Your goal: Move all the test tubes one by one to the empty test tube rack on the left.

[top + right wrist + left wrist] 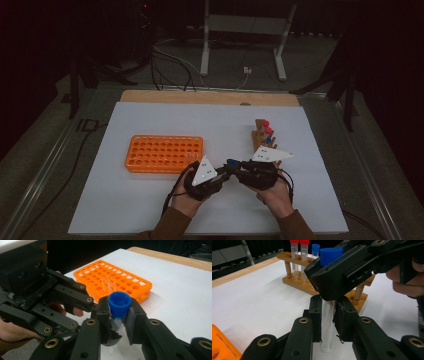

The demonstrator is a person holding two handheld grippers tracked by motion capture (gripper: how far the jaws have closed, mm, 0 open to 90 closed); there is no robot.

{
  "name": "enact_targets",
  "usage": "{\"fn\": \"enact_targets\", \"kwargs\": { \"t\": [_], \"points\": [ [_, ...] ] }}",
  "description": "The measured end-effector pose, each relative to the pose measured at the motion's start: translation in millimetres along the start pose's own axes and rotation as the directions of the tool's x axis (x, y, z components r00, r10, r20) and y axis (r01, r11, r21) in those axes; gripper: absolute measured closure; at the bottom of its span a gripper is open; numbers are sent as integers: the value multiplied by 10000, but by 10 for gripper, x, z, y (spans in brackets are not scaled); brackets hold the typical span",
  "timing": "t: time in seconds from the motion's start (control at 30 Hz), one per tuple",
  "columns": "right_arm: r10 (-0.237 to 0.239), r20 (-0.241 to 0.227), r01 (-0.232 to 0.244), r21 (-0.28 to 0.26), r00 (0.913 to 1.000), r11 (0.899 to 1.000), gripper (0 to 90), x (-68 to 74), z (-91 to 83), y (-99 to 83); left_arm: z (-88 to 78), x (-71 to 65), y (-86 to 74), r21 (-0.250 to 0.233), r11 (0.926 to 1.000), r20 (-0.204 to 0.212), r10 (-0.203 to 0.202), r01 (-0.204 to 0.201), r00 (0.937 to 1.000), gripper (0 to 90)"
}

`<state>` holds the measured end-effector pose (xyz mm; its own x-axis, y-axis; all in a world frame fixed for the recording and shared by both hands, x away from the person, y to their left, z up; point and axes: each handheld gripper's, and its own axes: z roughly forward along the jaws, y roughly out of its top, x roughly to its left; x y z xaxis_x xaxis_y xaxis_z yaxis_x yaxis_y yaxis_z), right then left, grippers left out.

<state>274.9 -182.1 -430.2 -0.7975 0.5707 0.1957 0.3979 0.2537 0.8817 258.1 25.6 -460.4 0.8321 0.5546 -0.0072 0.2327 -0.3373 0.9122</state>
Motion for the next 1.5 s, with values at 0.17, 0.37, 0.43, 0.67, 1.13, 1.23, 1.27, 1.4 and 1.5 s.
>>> {"fn": "enact_targets", "kwargs": {
  "t": [0.17,0.37,0.43,0.67,1.13,1.23,1.27,1.4,1.5],
  "points": [
    [48,-57,-50,-304,10000,9995,528,-27,-51,16,-27,31,-10,59,10000,-132,-80,81,9999,773],
    [237,215,-222,-686,9995,9974,321,-103,-127,26,-115,116,-21,-51,9997,-370,-254,252,9990,773],
    [258,292,-235,-738,9992,9970,289,-115,-139,25,-145,140,-22,-129,9993,-416,-344,339,9985,773],
    [550,1047,-433,-1110,9930,9929,99,-223,-235,12,-275,230,-31,-268,9986,-660,-475,459,9967,773],
    [788,2328,-472,-1381,9693,9893,0,-386,-370,-41,-521,410,-36,-702,9943,-1063,-878,806,9904,771],
    [925,2392,-572,-1508,9666,9869,0,-421,-419,-50,-583,455,-41,-770,9933,-1192,-946,858,9884,770],
    [980,2427,-613,-1543,9651,9861,0,-430,-434,-51,-602,468,-45,-820,9925,-1222,-1004,908,9874,770],
    [1072,2541,-659,-1659,9612,9839,0,-457,-485,-57,-682,527,-52,-921,9910,-1398,-1091,968,9842,770],
    [1128,2595,-689,-1725,9591,9826,0,-467,-510,-59,-745,576,-63,-1008,9894,-1506,-1194,1049,9813,769]
  ]
}}
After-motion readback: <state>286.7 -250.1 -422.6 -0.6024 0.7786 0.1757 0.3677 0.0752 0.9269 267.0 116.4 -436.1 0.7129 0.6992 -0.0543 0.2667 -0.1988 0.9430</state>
